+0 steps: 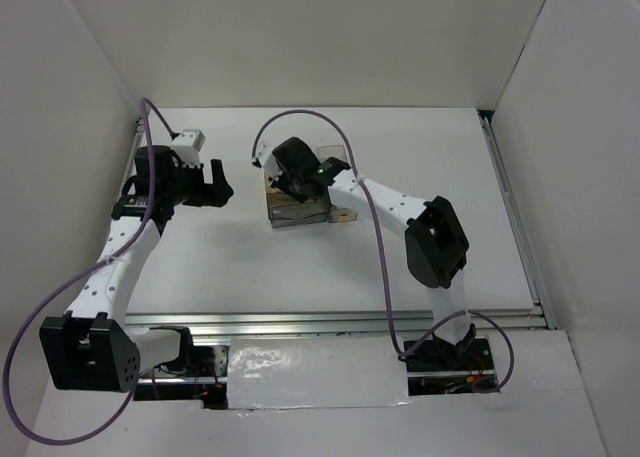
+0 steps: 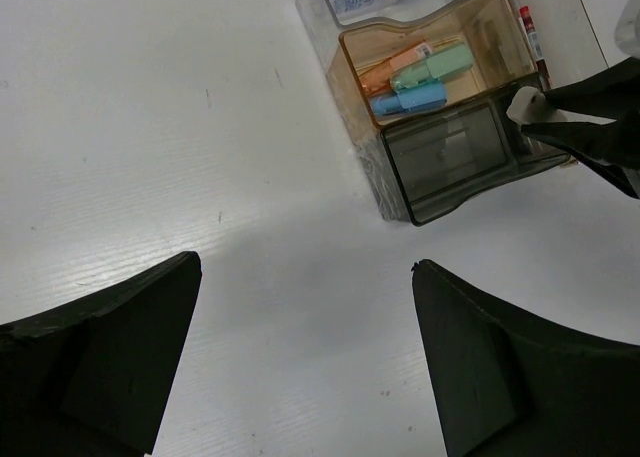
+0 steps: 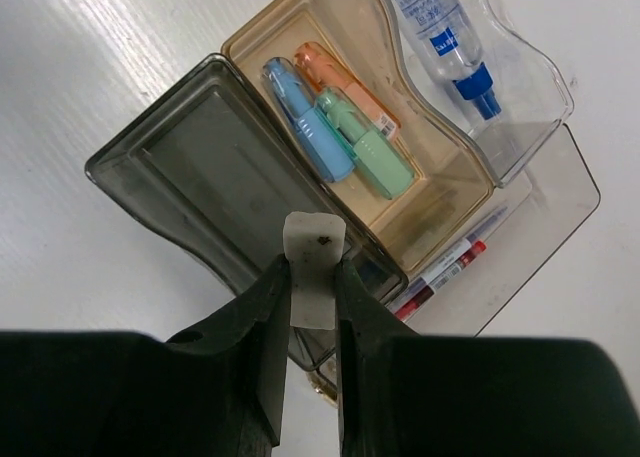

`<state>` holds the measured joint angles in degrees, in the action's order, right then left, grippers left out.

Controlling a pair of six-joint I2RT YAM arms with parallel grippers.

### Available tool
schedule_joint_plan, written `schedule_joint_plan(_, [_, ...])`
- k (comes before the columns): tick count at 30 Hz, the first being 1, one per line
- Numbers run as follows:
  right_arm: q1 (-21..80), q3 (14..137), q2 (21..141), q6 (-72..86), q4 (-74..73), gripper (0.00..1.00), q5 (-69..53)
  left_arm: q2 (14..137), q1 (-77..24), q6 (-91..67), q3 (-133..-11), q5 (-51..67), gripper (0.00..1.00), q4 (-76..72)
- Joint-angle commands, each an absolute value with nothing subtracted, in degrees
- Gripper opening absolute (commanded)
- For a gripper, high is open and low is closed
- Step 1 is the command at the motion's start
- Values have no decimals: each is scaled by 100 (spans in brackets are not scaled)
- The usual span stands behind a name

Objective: Sort the stationery into containers
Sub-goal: Place the stationery into the container

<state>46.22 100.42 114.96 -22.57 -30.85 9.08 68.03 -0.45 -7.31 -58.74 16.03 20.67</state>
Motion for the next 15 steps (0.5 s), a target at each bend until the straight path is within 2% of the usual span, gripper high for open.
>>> schedule_joint_plan(1, [4685, 9906, 11610, -2496, -2435, 5, 1204, 6820, -26, -659, -6029, 1538, 99, 1810])
schedule_joint_plan(12, [4632, 9782, 11926, -2452, -2504, 19, 1274, 6978, -26, -501, -6345, 1336, 99, 2083])
schedule_joint_plan(15, [4597, 9879, 11980, -2347, -2636, 29, 1266, 7031, -18, -492, -6459, 1345, 99, 2100])
